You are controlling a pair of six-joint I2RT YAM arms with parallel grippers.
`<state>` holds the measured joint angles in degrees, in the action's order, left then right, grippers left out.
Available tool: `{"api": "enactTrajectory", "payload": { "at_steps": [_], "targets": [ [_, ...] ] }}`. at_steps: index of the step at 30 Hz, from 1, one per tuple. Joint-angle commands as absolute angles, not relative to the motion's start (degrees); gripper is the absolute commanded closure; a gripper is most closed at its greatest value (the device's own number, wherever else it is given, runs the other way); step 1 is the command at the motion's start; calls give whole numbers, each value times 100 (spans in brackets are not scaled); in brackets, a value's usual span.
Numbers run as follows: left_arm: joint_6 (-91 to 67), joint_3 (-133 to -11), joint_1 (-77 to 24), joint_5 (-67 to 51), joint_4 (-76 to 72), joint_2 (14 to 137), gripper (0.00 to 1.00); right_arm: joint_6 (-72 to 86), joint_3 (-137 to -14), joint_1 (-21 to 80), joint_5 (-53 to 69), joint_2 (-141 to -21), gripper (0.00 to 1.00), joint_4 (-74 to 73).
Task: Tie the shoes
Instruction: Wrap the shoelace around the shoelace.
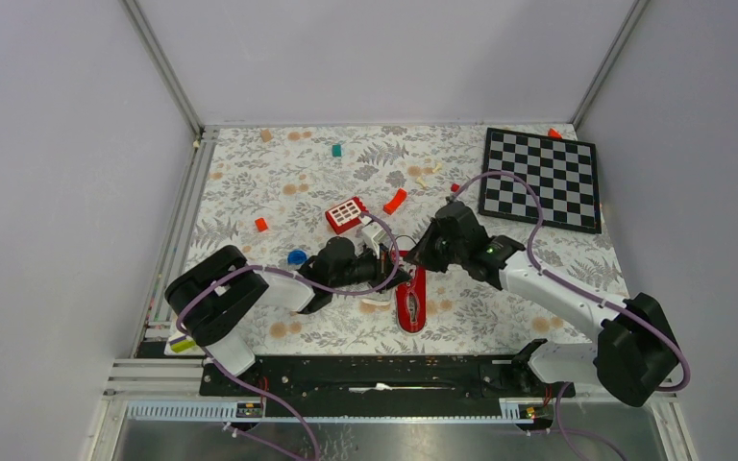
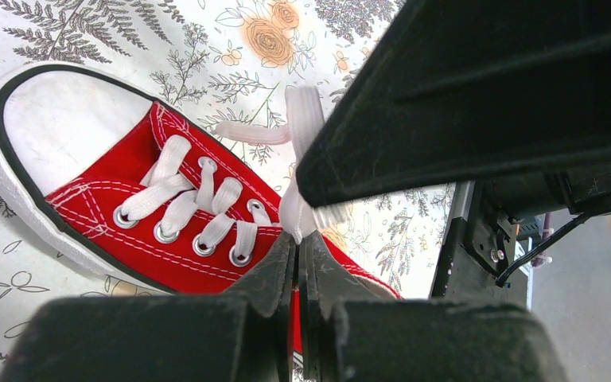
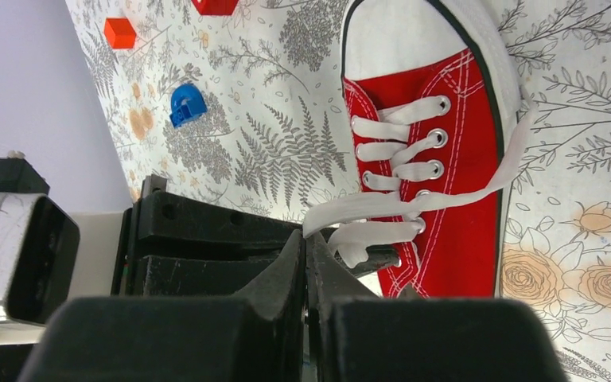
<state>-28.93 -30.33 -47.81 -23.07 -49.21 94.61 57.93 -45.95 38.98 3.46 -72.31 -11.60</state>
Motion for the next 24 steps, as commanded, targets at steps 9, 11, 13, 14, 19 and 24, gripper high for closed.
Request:
{"api": "enactTrajectory", "payload": {
  "at_steps": [9, 11, 13, 14, 19, 24],
  "targets": [
    [-2858, -2787, -4749, -2316, -5257, 9047, 100, 6064, -4204, 3281, -120, -6709, 100, -1212],
    [-2884, -2809, -4729, -2324, -5165, 9025, 96, 6077, -4148, 3278, -79, -6729, 100, -1214],
    [-2917, -2889, -4720, -2252, -4836, 8952, 76, 6090, -4098, 3278, -62, -6726, 100, -1213],
    [-2911, -2907, -4720, -2165, -4674, 8890, 71, 6091, -4084, 3278, -74, -6715, 100, -1221],
    [-2819, -2695, -4703, -1587, -4317, 8457, 59, 6047, -4131, 3273, -99, -6716, 100, -1219],
    [-2669, -2548, -4693, -1488, -3755, 8111, 59, 6034, -4170, 3278, -69, -6777, 100, -1209]
  ]
}}
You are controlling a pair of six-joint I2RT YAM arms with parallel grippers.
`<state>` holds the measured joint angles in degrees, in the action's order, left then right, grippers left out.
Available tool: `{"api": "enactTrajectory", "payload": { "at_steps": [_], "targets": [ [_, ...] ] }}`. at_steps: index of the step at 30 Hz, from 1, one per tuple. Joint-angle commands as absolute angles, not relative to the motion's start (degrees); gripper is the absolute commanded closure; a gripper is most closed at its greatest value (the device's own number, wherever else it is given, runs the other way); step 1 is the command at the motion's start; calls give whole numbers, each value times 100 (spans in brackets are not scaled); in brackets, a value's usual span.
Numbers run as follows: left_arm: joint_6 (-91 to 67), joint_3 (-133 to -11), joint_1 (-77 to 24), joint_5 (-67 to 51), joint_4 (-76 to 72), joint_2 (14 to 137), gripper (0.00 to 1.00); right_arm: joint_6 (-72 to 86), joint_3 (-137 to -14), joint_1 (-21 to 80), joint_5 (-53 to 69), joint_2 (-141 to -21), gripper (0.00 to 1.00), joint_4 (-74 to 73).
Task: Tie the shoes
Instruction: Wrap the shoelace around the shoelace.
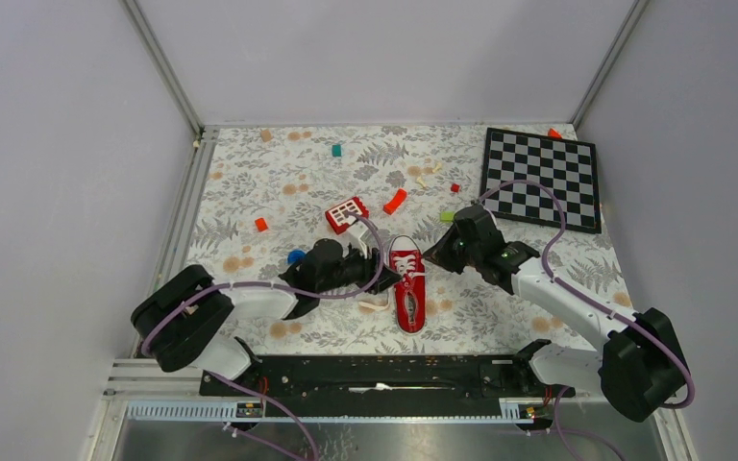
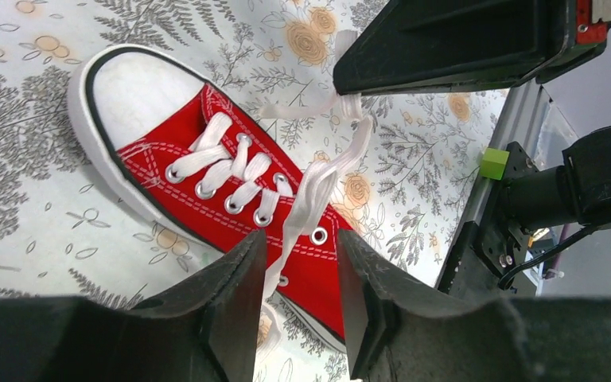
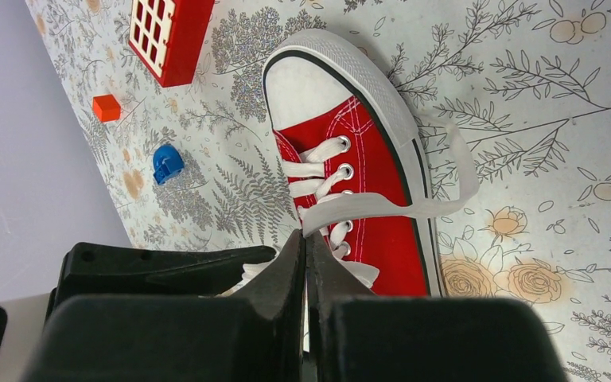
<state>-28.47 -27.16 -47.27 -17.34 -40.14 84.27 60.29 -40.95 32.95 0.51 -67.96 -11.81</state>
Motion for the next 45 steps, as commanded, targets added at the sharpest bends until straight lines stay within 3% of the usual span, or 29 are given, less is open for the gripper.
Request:
{"api": "enactTrajectory", "payload": {
  "at_steps": [1, 6, 16, 19, 22, 32, 45],
  "targets": [
    [-2657, -2496, -4693, -1488, -3746, 8073, 59, 6030, -4174, 3278, -62, -6789, 100, -1212],
    [-2624, -2423, -4693, -1568, -3688, 8194, 55, 6042, -4179, 3278, -20, -6818, 100, -1131],
    [-2619, -2807, -4692, -1805, -4012, 9052, 57, 6021, -4228, 3277, -18, -6845, 100, -1134],
    [-2665, -2856, -4693, -1876, -4153, 9177, 69, 6025, -4223, 3278, -18, -6839, 100, -1129],
    [-2704, -2850, -4684, -1968, -4264, 9096, 99, 6023, -4228, 3278, -18, -6849, 100, -1126],
    [-2647, -2681, -4685, -1533, -3292, 7691, 100, 5516, -4711, 3278, 289, -7063, 100, -1262],
    [-1803, -3158, -4685, -1378, -2189, 6751, 100, 4822, -5636, 3278, 1871, -8165, 100, -1103]
  ]
}}
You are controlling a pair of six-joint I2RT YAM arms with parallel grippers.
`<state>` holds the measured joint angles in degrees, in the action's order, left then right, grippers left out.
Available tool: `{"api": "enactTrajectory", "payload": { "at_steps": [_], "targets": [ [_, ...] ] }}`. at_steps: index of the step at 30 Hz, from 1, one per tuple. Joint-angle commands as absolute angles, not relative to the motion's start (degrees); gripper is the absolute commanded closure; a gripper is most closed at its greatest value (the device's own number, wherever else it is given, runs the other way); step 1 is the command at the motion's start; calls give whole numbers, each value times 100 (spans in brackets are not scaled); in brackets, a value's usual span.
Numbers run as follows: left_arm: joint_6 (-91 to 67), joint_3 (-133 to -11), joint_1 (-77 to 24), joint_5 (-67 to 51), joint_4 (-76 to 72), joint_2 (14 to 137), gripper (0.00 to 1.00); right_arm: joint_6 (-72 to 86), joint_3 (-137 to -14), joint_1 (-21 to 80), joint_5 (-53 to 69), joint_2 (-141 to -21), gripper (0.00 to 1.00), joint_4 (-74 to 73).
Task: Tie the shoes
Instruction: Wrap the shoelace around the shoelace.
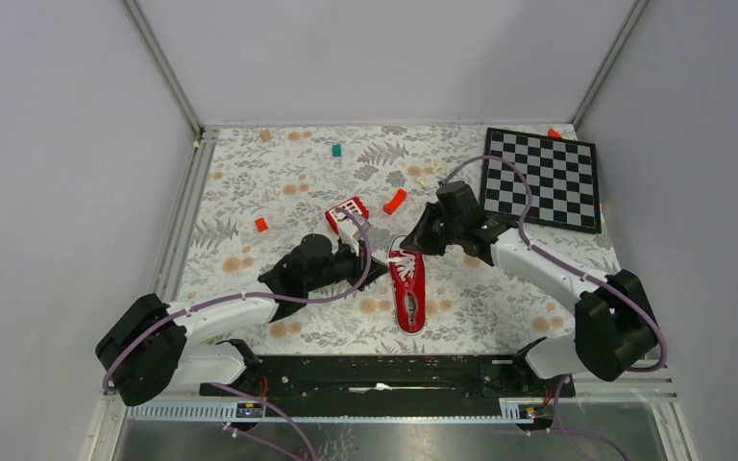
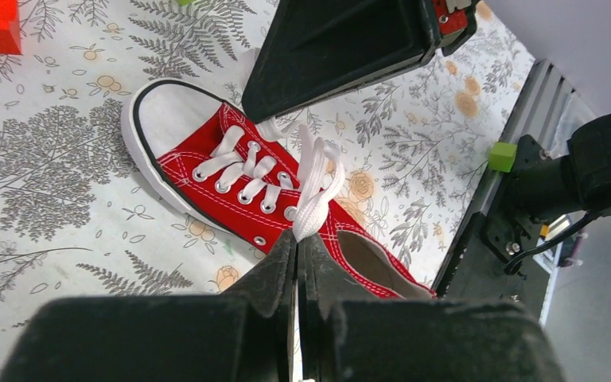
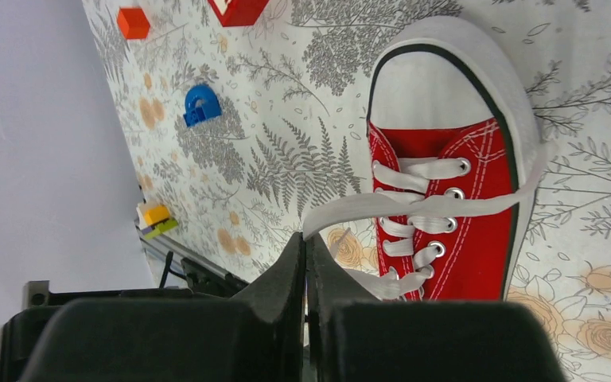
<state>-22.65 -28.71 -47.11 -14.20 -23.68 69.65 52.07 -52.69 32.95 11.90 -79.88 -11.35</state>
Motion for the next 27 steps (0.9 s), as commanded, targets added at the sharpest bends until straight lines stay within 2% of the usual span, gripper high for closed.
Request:
{"api": "enactTrajectory", "payload": {
  "at_steps": [1, 8, 21, 27],
  "targets": [
    [-1701, -3173, -4685, -1402, -2142, 6729, 100, 4749, -5691, 3278, 2036, -8261, 100, -1143],
    [-1225, -3427, -4685, -1355, -1804, 6589, 100, 4238, -5816, 3278, 3598, -8736, 100, -1238],
    [-571, -3824, -4685, -1254, -1538, 6698, 100, 2686, -6270, 3287, 4655, -9180, 100, -2756],
    [-644, -3802, -4685, -1345, -1538, 6727, 100, 2257, -6556, 3287, 4488, -9468, 100, -3431]
  ]
}}
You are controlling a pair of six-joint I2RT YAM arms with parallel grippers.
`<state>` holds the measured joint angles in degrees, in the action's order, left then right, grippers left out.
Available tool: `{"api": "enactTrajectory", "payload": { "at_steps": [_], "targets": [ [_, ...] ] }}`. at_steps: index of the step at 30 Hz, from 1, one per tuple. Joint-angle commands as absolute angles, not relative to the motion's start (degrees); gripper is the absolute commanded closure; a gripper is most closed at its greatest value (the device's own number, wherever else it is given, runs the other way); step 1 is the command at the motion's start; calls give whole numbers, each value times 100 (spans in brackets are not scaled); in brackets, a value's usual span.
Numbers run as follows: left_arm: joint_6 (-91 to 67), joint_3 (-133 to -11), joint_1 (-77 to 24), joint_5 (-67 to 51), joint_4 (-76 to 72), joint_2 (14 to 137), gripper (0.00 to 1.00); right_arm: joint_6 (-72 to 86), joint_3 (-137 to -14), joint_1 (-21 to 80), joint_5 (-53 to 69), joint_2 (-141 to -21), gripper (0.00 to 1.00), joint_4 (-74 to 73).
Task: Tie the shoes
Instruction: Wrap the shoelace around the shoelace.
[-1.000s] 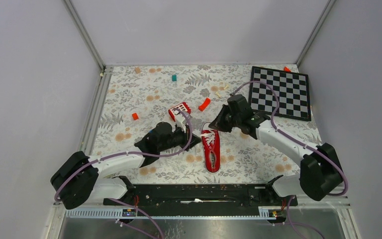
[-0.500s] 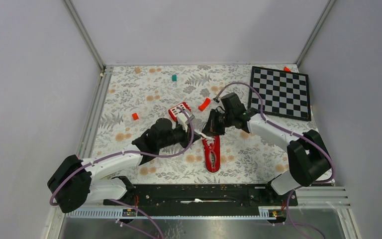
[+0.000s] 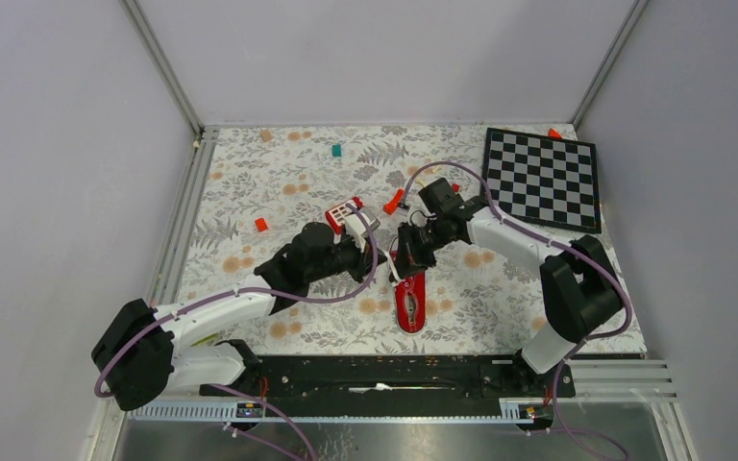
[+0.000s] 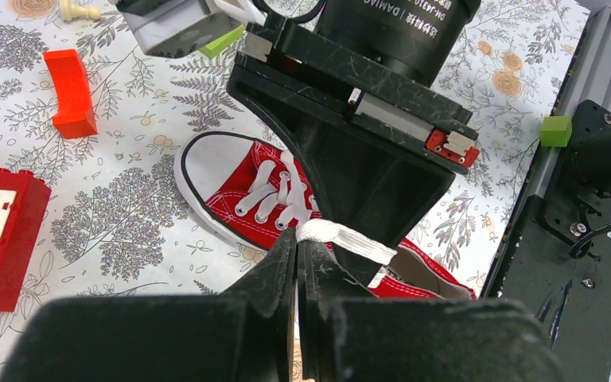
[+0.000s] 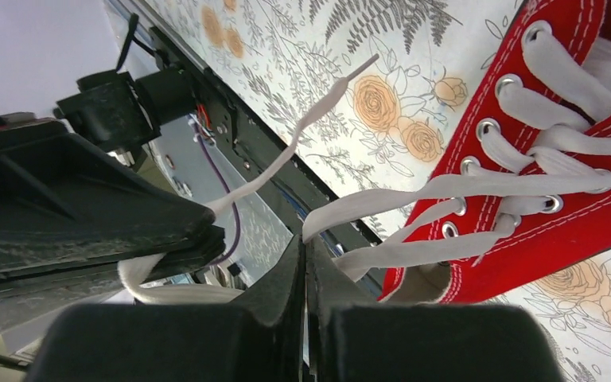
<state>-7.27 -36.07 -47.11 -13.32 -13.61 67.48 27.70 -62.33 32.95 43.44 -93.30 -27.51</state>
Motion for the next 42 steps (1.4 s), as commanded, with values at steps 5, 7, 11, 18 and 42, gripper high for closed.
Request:
{"api": "enactTrajectory", "payload": {
  "at_steps": [5, 7, 11, 18, 42],
  "targets": [
    [-686, -3815, -4683, -1438, -1547, 6813, 100, 2108, -6807, 3280, 4047, -9532, 65, -3794],
    [-694, -3823, -4685, -1457, -1547, 6842, 100, 2136, -6877, 3277, 3852, -9456, 61, -3834],
    [-690, -3856, -4680, -1477, -1547, 6897, 100, 2255, -7000, 3254, 3537, -9256, 61, -3839],
    [-712, -3911, -4685, -1535, -1597, 6968, 100, 2671, -6752, 2883, 2173, -8667, 64, -3783],
    [-725, -3924, -4692, -1631, -1624, 6966, 100, 8191, -2770, 2032, 1497, -7299, 47, 470]
  ]
}}
